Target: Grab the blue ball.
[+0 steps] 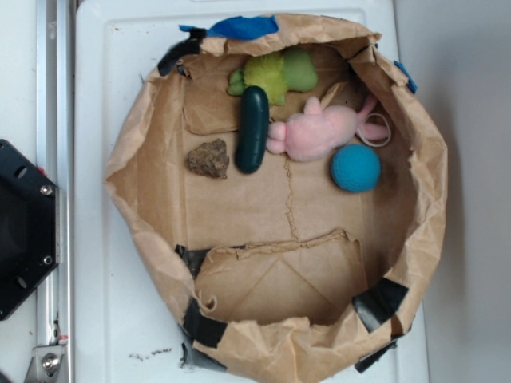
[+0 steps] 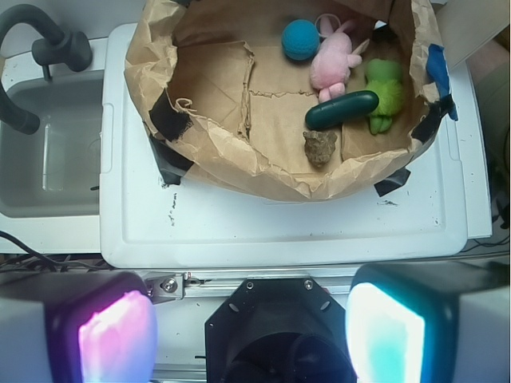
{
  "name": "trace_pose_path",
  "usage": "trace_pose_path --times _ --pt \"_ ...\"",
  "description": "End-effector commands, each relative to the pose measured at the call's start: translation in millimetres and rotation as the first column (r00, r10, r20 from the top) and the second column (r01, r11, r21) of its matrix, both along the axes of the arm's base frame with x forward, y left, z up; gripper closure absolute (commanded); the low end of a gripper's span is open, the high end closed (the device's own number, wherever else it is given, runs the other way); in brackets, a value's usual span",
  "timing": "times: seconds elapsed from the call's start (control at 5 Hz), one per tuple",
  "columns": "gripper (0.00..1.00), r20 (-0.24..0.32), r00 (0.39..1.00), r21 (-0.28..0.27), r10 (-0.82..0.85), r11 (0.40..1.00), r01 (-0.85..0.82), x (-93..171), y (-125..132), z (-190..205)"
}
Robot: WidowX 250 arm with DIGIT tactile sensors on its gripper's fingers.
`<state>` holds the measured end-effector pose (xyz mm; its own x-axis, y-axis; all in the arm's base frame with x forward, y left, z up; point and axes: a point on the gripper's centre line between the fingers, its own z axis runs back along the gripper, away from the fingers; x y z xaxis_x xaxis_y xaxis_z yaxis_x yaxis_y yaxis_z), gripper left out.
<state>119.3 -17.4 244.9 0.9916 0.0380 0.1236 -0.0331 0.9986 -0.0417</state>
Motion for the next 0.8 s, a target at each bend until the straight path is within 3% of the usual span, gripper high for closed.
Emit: trace_pose_path --times 0.0,0.2,0.6 --pt "0.00 0.000 1.000 0.000 0.000 1.000 0.000 0 0 0" --pt "0.00 -0.020 1.000 0.001 0.018 1.000 -0.018 40 15 -13" --pt "0.00 0.018 1.000 0.015 -0.014 1.000 0.014 87 24 -25"
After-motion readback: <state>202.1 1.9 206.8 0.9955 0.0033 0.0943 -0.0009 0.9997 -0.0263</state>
